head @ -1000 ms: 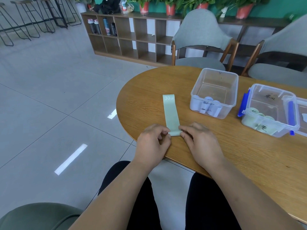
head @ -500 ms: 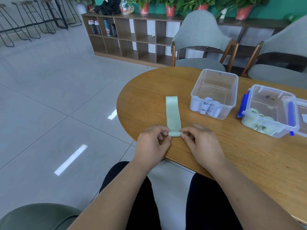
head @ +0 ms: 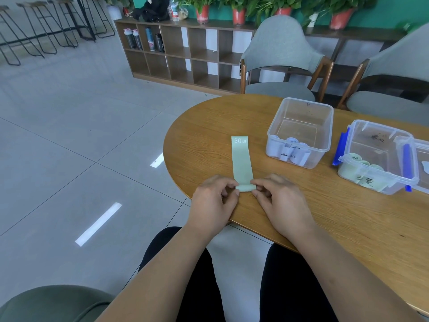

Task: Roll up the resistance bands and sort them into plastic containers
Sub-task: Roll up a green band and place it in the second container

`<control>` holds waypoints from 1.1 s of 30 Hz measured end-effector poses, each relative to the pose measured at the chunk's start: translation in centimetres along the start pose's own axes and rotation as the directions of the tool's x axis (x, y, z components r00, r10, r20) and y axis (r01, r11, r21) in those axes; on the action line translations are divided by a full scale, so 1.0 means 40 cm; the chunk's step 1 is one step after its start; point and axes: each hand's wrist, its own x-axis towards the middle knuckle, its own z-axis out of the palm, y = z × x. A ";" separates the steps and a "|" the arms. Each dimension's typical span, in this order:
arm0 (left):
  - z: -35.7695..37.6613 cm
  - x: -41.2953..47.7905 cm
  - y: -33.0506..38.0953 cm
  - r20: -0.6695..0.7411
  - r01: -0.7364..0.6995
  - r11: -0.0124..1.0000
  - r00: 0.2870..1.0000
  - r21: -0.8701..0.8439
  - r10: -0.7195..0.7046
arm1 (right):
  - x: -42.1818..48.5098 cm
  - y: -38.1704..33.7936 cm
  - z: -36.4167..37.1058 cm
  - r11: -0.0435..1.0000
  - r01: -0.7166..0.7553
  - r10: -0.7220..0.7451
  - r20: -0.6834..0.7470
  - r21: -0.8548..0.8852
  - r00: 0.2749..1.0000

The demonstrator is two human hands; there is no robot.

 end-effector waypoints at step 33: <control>-0.002 -0.004 0.005 -0.010 0.029 1.000 1.000 -0.006 -0.029 | -0.001 0.003 -0.001 0.998 -0.016 0.018 -0.033 0.056 0.999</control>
